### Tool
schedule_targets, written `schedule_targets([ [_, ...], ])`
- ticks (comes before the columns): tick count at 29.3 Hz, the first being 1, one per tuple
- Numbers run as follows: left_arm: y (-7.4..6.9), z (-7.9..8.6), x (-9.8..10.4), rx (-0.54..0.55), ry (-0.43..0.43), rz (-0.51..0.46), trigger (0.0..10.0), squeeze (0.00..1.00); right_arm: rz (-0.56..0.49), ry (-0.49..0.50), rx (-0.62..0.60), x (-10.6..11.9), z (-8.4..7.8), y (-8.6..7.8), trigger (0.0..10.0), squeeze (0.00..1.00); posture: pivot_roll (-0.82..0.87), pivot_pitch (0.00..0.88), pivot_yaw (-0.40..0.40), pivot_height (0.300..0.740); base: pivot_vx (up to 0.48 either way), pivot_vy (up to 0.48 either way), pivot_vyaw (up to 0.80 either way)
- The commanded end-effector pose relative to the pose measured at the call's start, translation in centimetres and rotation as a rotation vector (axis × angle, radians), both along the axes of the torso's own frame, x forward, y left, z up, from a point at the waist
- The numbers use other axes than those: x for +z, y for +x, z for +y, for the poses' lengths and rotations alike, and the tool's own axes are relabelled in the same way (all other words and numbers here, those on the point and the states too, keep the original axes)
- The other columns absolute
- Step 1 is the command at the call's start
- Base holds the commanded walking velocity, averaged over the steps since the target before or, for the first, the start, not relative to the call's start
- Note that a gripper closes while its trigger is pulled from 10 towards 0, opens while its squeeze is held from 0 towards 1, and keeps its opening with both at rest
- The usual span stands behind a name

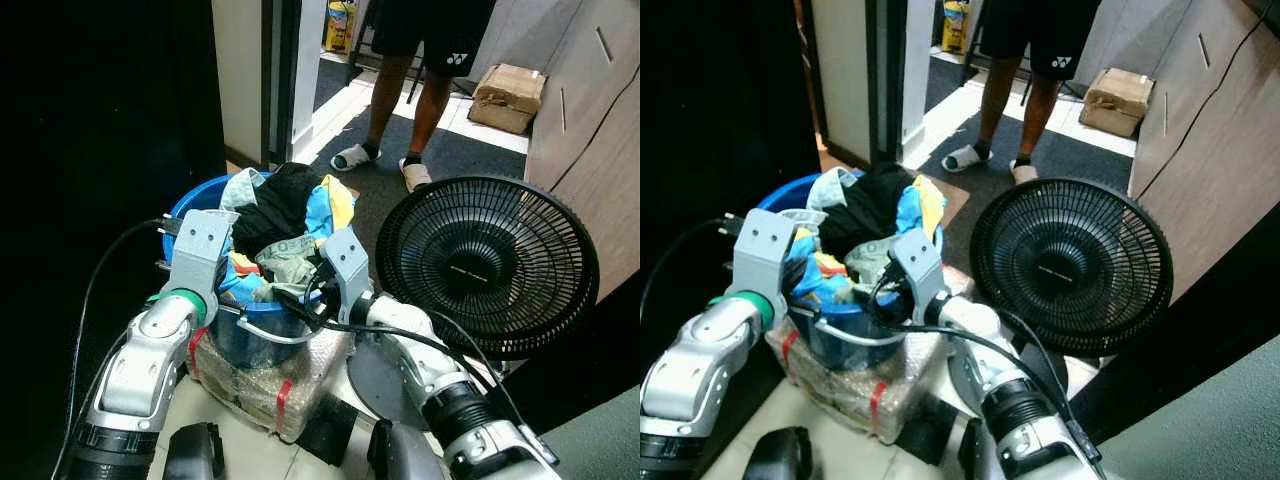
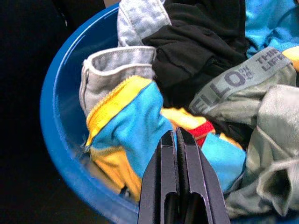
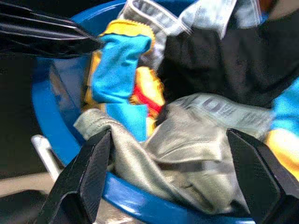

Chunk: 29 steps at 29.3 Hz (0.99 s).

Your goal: Clothes washing

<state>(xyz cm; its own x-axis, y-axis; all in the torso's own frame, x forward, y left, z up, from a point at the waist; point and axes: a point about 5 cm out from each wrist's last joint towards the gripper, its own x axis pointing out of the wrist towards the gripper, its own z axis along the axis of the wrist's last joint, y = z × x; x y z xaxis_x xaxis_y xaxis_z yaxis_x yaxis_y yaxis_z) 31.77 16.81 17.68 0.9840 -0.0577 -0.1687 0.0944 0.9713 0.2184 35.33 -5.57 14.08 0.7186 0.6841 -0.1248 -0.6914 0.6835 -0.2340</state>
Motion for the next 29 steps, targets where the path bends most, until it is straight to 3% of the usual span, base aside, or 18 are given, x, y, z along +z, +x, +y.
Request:
schedule_targets([
  [1, -0.2, 0.0, -0.9, -0.003, 0.008, 0.03, 10.0, 0.0, 0.137, -0.183, -0.135, -4.8, -3.3, -0.6, 10.0, 0.0, 0.19, 0.099, -0.062, 0.526, 0.0, 0.0, 0.0],
  [3, -0.3, -0.1, -1.0, -0.007, 0.015, 0.03, 10.0, 0.0, 0.101, -0.224, -0.208, -4.8, -4.6, -0.1, 10.0, 0.0, 0.19, 0.098, -0.057, 0.526, 0.0, 0.0, 0.0],
  [7, -0.3, -0.2, -1.2, -0.014, 0.025, 0.029, 10.0, 0.0, 0.085, -0.276, -0.225, -5.2, -5.4, -0.2, 10.0, 0.0, 0.19, 0.097, -0.051, 0.526, 0.0, 0.0, 0.0],
  [17, -0.1, -0.7, -1.1, -0.029, 0.023, 0.025, 10.0, 0.0, 0.169, -0.291, -0.167, -7.0, -5.7, -1.6, 10.0, 0.0, 0.18, 0.097, -0.045, 0.526, 0.0, 0.0, 0.0],
  [18, 0.0, -0.8, -1.0, -0.031, 0.022, 0.025, 10.0, 0.0, 0.174, -0.239, -0.154, -6.7, -5.1, -1.6, 10.0, 0.0, 0.18, 0.097, -0.045, 0.526, 0.0, 0.0, 0.0],
  [22, 0.0, -0.8, -1.1, -0.031, 0.022, 0.025, 10.0, 0.0, 0.176, -0.201, -0.146, -6.5, -4.8, -1.6, 10.0, 0.0, 0.18, 0.096, -0.043, 0.526, 0.0, 0.0, 0.0],
  [23, 0.0, -0.8, -1.1, -0.032, 0.021, 0.025, 10.0, 0.0, 0.166, -0.087, -0.089, -5.4, -3.6, -1.6, 10.0, 0.0, 0.18, 0.096, -0.043, 0.526, 0.0, 0.0, 0.0],
  [24, 0.0, -0.8, -1.1, -0.032, 0.021, 0.025, 10.0, 0.0, 0.166, -0.087, -0.089, -5.4, -3.6, -1.6, 10.0, 0.0, 0.18, 0.096, -0.043, 0.526, 0.0, 0.0, 0.0],
  [27, 0.1, -0.9, -0.9, -0.032, 0.017, 0.02, 10.0, 0.0, 0.107, 0.109, 0.071, -2.6, -1.1, -2.1, 10.0, 0.0, 0.19, 0.093, -0.042, 0.526, 0.0, 0.0, 0.0],
  [29, 0.1, -0.9, -0.8, -0.031, 0.015, 0.015, 10.0, 0.0, 0.082, 0.119, 0.099, -2.1, -0.7, -2.3, 10.0, 0.0, 0.19, 0.093, -0.042, 0.526, 0.0, 0.0, 0.0],
])
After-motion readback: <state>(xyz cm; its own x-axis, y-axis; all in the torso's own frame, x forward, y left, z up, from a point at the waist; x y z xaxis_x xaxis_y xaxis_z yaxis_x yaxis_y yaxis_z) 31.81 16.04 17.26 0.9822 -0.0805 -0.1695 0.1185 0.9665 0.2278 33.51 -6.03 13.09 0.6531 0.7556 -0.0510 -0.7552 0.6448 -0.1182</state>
